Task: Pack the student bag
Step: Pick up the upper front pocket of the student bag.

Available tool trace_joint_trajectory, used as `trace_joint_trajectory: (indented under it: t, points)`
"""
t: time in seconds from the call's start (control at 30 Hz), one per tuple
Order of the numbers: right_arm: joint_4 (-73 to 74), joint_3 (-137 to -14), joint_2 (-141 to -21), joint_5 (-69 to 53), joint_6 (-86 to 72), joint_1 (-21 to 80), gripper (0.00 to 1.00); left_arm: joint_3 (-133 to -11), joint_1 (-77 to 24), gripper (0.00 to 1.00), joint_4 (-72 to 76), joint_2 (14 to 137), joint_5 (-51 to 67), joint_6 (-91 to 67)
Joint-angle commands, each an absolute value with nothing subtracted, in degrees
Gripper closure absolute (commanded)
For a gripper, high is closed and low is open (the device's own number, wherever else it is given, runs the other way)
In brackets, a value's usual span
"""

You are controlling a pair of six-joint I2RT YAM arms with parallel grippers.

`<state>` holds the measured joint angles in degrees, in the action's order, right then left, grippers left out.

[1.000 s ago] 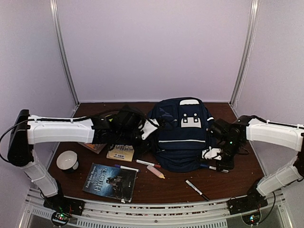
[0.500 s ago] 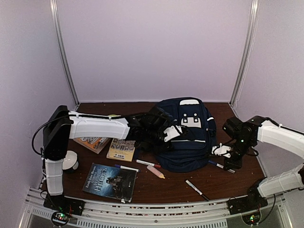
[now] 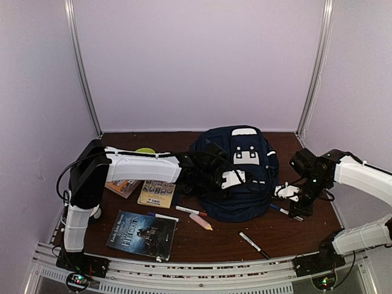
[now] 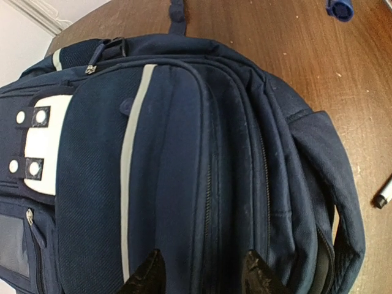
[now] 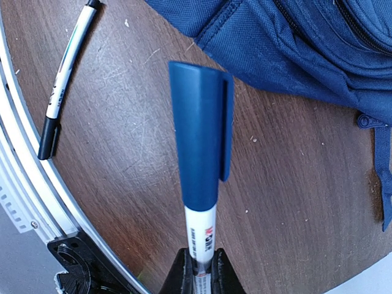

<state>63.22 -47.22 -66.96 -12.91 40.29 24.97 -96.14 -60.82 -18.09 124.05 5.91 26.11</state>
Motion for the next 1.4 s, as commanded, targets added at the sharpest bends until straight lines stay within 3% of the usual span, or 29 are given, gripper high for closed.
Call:
trace_joint_trajectory:
  t: [0.0,0.13,0.3,0.5,0.7,1.07,1.37]
  points:
    - [62.47,-47.41,-66.42,-13.6,39.94,24.53,1.0,-100.07,-62.4,0.58,-17.76,127.24,0.04,28.59]
    - [62.47,-47.5,-66.37,-13.47,39.78,24.52,1.0,-100.55,-63.14,0.6,-15.96,128.83,-6.47,30.01]
    - [62.47,-48.27,-65.89,-13.83,39.86,24.52,1.0,-99.96,-63.19,0.74,-13.7,127.22,-8.35,29.09]
    - [60.69,-49.66,-65.86,-14.06,40.67,24.61,1.0,-100.0,-62.95,1.0,-12.05,124.3,-8.9,25.83]
    - [57.07,-53.82,-68.08,-9.65,41.83,27.6,1.0,-100.88,-61.63,1.0,-11.34,121.92,-6.48,20.68]
    - [45.14,-61.2,-74.5,2.05,48.87,37.15,1.0,-100.82,-56.17,1.0,-9.2,117.29,12.36,8.46]
    - [35.66,-65.12,-83.07,6.08,53.55,41.96,1.0,-102.09,-55.04,1.0,-8.55,116.53,18.05,4.89]
